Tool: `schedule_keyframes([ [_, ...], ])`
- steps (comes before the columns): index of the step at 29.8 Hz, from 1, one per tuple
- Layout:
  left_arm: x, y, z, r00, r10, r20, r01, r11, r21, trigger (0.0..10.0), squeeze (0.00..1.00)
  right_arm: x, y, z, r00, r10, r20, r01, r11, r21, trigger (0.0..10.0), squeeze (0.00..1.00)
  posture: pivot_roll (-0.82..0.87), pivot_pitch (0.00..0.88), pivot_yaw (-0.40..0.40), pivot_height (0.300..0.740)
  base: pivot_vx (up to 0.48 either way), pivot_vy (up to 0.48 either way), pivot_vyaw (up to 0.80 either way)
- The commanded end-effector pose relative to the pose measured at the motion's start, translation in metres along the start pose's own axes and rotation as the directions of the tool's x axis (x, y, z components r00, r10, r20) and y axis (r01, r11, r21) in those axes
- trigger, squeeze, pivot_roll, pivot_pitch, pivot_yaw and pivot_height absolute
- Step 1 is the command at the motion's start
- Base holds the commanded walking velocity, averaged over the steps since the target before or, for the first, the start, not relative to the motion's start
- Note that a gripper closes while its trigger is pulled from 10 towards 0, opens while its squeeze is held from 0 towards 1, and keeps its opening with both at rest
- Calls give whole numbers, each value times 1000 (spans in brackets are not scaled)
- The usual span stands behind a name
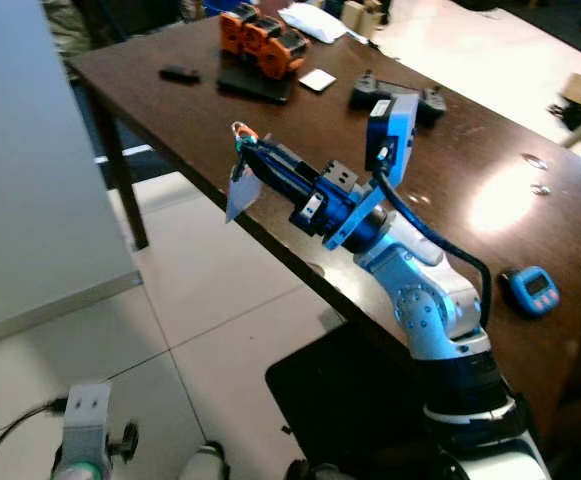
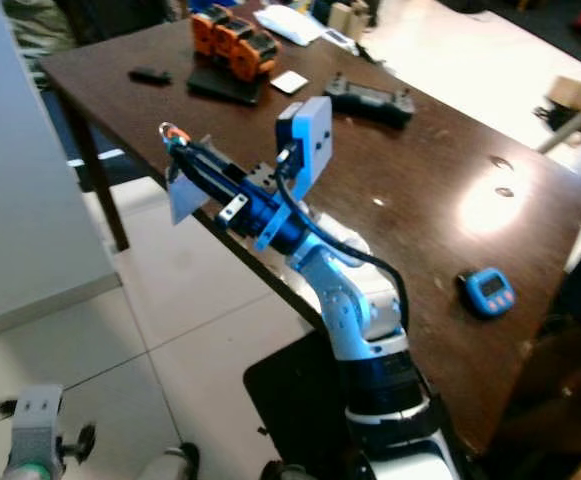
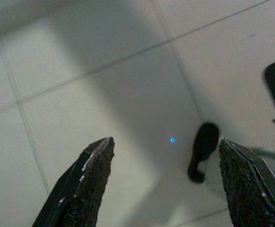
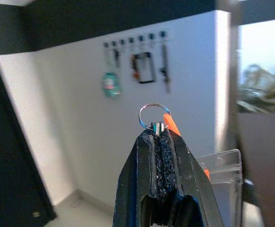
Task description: Hang keys on a hook
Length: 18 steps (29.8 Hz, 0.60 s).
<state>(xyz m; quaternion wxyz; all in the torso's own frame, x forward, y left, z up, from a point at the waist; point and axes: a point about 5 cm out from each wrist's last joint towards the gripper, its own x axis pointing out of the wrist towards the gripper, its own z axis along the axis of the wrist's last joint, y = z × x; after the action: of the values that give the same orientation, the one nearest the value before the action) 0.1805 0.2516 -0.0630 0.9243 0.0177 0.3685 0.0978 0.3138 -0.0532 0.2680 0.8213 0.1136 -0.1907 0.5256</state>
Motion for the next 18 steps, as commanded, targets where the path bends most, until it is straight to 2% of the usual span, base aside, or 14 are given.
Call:
schedule_keyframes([
  [1, -5, -6, -22, 997, -3, -83, 3, 1000, -8, 10000, 0, -2, 0, 2, 1000, -7, 9, 7, 1000, -11, 10000, 0, 168, 99, -39, 740, 0, 0, 781],
  [4, -10, -8, -37, 990, -4, -141, 2, 1000, -17, 10000, 0, -2, -1, 4, 1000, -6, 14, 7, 1000, -18, 10000, 0, 167, 99, -40, 740, 0, 0, 781],
  [9, -15, -13, -49, 983, -16, -184, 12, 1000, -22, 10000, 0, 0, -1, 7, 1000, -9, 25, 10, 1000, -21, 10000, 0, 166, 99, -40, 740, 0, 0, 785],
  [18, -16, -17, -53, 981, -23, -192, 20, 1000, -16, 10000, 0, 1, -1, 7, 1000, -11, 29, 11, 1000, -18, 10000, 0, 167, 98, -45, 740, 0, 0, 788],
])
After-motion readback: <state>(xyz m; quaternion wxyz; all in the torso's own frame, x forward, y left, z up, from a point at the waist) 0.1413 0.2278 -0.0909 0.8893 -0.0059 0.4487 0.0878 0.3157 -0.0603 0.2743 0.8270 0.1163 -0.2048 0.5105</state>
